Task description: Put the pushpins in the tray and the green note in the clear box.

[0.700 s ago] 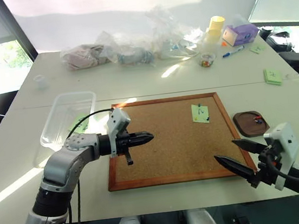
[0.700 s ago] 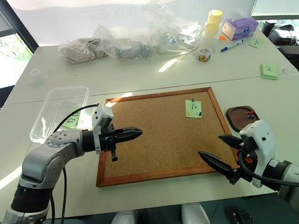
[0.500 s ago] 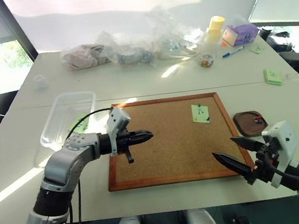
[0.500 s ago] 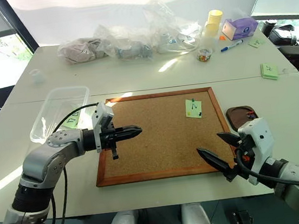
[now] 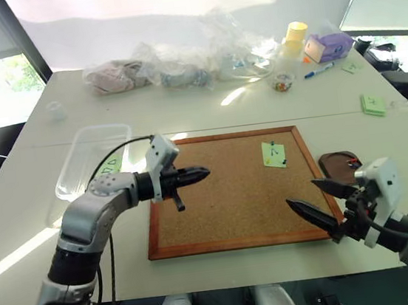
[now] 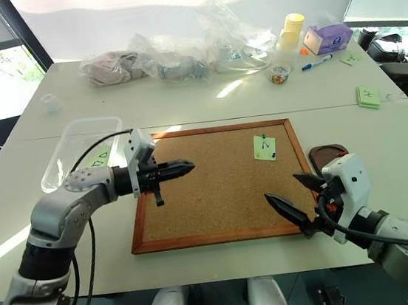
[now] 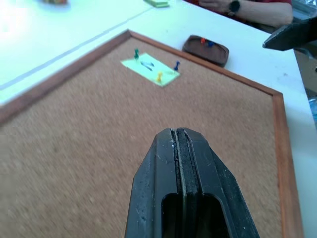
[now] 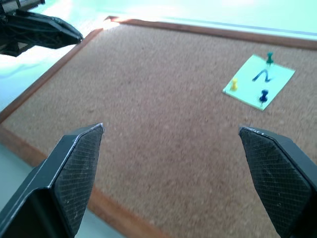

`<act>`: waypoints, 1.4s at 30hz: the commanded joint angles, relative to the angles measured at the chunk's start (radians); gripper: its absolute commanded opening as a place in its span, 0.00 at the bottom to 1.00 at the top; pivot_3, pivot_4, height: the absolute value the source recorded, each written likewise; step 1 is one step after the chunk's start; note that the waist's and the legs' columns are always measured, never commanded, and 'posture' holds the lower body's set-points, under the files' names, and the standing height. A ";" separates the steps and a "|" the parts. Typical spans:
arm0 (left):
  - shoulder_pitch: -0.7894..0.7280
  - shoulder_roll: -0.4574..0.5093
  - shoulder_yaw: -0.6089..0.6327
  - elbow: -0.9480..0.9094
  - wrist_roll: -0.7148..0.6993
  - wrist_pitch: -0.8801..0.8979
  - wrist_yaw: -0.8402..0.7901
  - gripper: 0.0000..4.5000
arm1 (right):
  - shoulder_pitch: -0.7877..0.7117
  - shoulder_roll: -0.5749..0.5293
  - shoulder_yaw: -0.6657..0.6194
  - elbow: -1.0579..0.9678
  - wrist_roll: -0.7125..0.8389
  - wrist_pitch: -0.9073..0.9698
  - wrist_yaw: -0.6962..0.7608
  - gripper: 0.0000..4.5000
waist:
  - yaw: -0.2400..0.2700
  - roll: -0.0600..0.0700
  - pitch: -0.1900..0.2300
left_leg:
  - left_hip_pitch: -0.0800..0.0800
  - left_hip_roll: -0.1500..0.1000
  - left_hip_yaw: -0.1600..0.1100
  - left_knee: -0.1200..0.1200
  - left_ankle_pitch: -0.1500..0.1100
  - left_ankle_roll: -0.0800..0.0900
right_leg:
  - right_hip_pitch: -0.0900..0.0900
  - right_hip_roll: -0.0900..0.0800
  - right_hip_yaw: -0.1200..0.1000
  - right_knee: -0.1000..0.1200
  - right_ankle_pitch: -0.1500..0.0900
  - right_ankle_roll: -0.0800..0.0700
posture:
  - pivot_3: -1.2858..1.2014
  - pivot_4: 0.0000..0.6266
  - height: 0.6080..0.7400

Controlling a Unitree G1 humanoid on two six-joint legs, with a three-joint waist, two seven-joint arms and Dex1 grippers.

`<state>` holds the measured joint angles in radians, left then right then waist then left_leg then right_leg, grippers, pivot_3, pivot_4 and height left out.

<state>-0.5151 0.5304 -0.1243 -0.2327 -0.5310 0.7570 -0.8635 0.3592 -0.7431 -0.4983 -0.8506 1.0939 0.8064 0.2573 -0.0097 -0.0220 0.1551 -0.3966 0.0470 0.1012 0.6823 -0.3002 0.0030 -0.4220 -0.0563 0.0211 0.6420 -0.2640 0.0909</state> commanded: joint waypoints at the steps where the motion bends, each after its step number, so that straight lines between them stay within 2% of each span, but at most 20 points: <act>1: -0.073 -0.002 0.014 0.025 -0.014 -0.008 -0.032 0.00 | -0.089 -0.006 0.003 0.034 0.046 -0.007 -0.040 1.00 | -0.002 0.000 0.000 | 0.000 0.000 0.000 0.000 0.000 0.000 | 0.000 0.000 0.000 0.000 0.000 0.000 | 0.52 0.24 0.98; 4: -0.130 -0.026 -0.055 0.086 0.023 -0.043 -0.076 0.00 | -0.250 0.009 0.104 0.121 -0.026 -0.001 -0.094 1.00 | -0.003 -0.001 0.000 | 0.000 -0.001 0.000 0.000 0.000 0.000 | 0.000 0.001 0.000 0.000 0.000 0.000 | 0.52 0.24 0.98; 8: -0.131 -0.041 -0.219 0.236 0.235 -0.222 -0.073 0.00 | -0.496 0.073 0.292 0.309 -0.251 -0.030 -0.166 1.00 | -0.004 0.000 0.000 | 0.000 -0.003 0.001 0.000 0.000 0.000 | -0.001 0.001 0.001 -0.001 0.000 0.000 | 0.52 0.24 0.98; 15: -0.106 -0.107 -0.240 0.301 0.292 -0.290 -0.077 0.00 | -0.742 0.182 0.428 0.638 -0.479 -0.080 -0.135 1.00 | 0.002 0.000 0.000 | -0.013 -0.002 0.001 0.003 0.001 0.000 | -0.013 0.002 0.001 0.003 0.003 0.005 | 0.52 0.24 0.98; 21: -0.087 -0.080 -0.285 0.314 0.379 -0.323 -0.099 0.00 | -0.820 0.221 0.465 0.805 -0.587 -0.089 -0.074 1.00 | -0.002 0.001 0.000 | -0.012 -0.002 0.001 0.002 0.001 0.000 | -0.013 0.002 0.001 0.003 0.003 0.005 | 0.52 0.24 0.98; 32: -0.068 -0.084 -0.295 0.309 0.439 -0.310 -0.089 0.00 | -0.847 0.250 0.451 0.858 -0.672 -0.088 -0.010 1.00 | -0.003 0.002 -0.001 | -0.011 -0.001 0.001 0.002 0.001 0.000 | -0.012 0.003 0.001 0.004 0.003 0.005 | 0.52 0.24 0.98; 35: -0.058 -0.086 -0.297 0.296 0.442 -0.309 -0.091 0.00 | -0.849 0.261 0.446 0.861 -0.686 -0.084 -0.004 0.81 | -0.003 0.002 -0.001 | -0.011 -0.001 0.001 0.002 0.001 0.000 | -0.012 0.003 0.001 0.004 0.003 0.005 | 0.52 0.24 0.98; 42: -0.050 -0.094 -0.297 0.289 0.452 -0.304 -0.086 0.00 | -0.854 0.284 0.438 0.876 -0.705 -0.071 0.005 0.01 | -0.002 0.002 -0.001 | -0.010 -0.001 0.001 0.003 0.001 -0.001 | -0.011 0.003 0.001 0.005 0.003 0.005 | 0.52 0.24 0.98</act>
<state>-0.5834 0.4362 -0.4069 0.0568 -0.0970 0.4353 -0.9510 -0.4732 -0.4608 -0.0328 0.0367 0.3869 0.7345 0.2525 -0.0119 -0.0201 0.1543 -0.4070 0.0457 0.1020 0.6848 -0.2995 0.0025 -0.4333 -0.0537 0.0221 0.6465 -0.2610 0.0958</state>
